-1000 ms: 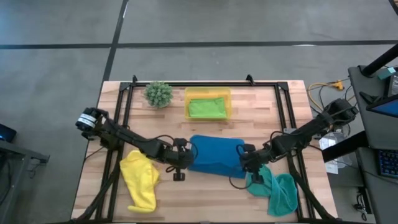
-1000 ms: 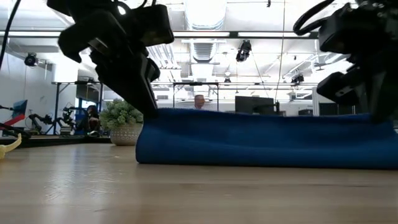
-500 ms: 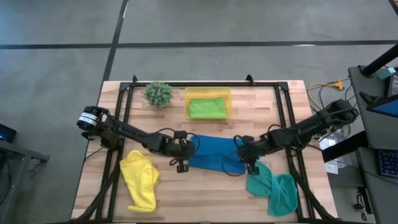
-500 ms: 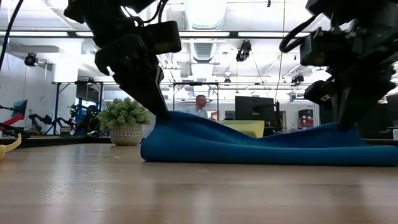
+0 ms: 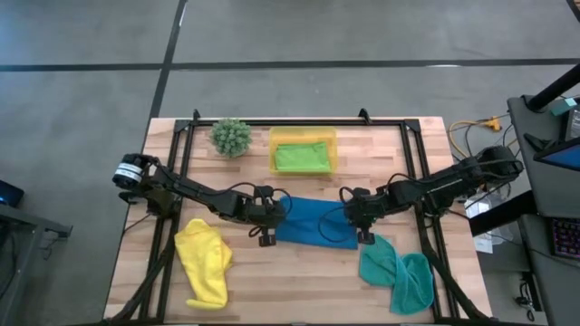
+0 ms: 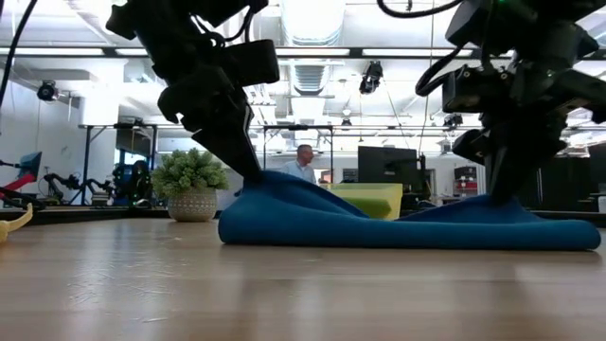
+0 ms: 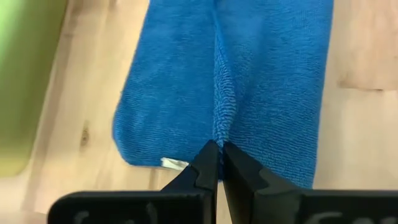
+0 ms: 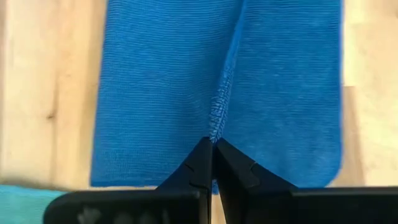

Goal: Fold microfiber towels
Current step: Fold the blue towel

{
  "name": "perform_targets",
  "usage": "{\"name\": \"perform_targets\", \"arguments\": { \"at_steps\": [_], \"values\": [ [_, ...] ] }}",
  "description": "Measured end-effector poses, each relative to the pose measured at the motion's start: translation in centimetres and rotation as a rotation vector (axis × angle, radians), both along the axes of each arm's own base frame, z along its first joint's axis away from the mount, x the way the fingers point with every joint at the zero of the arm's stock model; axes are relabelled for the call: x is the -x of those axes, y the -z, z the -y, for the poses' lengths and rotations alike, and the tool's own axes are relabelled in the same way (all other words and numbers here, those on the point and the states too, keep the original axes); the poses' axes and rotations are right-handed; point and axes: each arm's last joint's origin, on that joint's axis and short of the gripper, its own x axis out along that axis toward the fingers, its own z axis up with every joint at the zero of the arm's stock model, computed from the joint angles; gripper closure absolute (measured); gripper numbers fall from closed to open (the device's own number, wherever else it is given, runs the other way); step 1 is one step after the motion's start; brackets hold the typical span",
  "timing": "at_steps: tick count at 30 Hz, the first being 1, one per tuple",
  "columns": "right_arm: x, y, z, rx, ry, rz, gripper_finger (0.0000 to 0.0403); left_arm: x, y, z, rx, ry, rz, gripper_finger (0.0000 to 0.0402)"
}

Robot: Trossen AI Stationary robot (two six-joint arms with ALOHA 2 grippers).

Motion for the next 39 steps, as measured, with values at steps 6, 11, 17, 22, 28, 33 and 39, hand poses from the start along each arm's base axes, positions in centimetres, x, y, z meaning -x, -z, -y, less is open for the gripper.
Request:
{"name": "perform_targets", "arguments": {
  "at_steps": [6, 11, 17, 22, 28, 33, 39],
  "values": [
    [0.0, 0.2, 1.2, 0.018, 0.027, -0.018, 0.0394, -0.1, 0.0, -0.9, -0.017, -0.037, 0.004, 0.0401],
    [0.1, 0.3, 1.7, 0.026, 0.043, -0.021, 0.0394, -0.2, 0.0, -1.3, -0.045, -0.068, 0.009, 0.0401],
    [0.3, 0.6, 2.2, 0.061, 0.057, -0.031, 0.0394, -0.2, 0.1, -1.9, -0.047, -0.086, 0.005, 0.0401],
    [0.5, 0.9, 2.5, 0.067, 0.066, -0.039, 0.0394, -0.2, 0.2, -2.4, -0.057, -0.090, -0.003, 0.0401],
    [0.5, 0.9, 2.8, 0.090, 0.086, -0.039, 0.0394, -0.2, 0.3, -2.8, -0.064, -0.092, -0.007, 0.0401],
    [0.5, 1.0, 3.0, 0.108, 0.099, -0.041, 0.0394, -0.3, 0.7, -3.5, -0.067, -0.112, -0.022, 0.0402],
    [0.8, 1.5, 3.8, 0.097, 0.157, -0.070, 0.0386, -0.5, 1.4, -4.6, -0.069, -0.145, -0.044, 0.0374]
  ]
}}
